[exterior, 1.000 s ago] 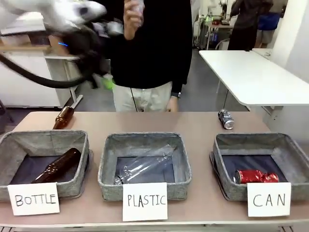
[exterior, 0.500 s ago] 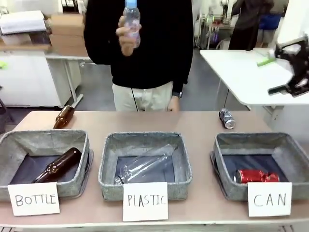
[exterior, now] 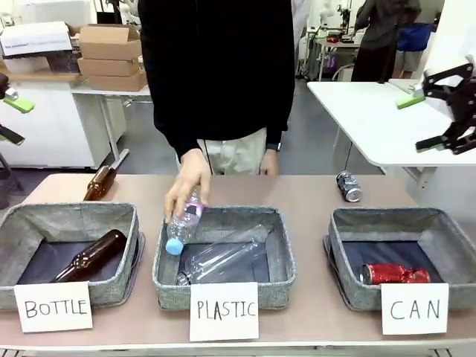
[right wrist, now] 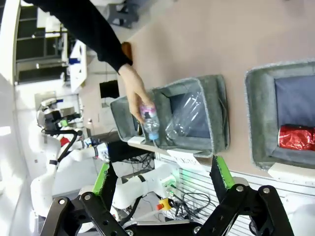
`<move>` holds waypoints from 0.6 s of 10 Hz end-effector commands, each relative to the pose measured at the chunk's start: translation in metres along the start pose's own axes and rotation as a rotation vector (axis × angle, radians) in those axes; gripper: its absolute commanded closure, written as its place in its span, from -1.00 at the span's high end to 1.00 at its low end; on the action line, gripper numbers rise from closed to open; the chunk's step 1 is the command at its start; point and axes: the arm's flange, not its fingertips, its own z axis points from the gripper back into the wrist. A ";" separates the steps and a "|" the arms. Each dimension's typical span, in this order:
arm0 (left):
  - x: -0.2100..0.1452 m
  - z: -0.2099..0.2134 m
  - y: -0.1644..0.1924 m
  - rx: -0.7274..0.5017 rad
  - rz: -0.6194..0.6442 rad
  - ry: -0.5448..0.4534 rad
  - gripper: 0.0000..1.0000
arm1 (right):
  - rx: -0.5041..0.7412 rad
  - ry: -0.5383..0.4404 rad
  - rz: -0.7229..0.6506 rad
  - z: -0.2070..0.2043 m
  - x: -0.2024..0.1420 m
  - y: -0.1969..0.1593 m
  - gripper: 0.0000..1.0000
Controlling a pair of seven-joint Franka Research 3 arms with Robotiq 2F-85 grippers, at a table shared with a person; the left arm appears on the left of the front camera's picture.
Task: Sort the can waste into the basket.
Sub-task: Pick up the can waste from the table and place it in the right Fabric basket.
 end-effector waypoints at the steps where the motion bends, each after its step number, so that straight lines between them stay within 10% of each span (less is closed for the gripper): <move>1: -0.006 0.009 0.005 0.018 0.015 -0.008 1.00 | -0.001 0.010 0.021 0.003 -0.001 -0.003 1.00; 6: -0.006 0.009 0.005 0.018 0.015 -0.008 1.00 | -0.001 0.010 0.021 0.003 -0.001 -0.003 1.00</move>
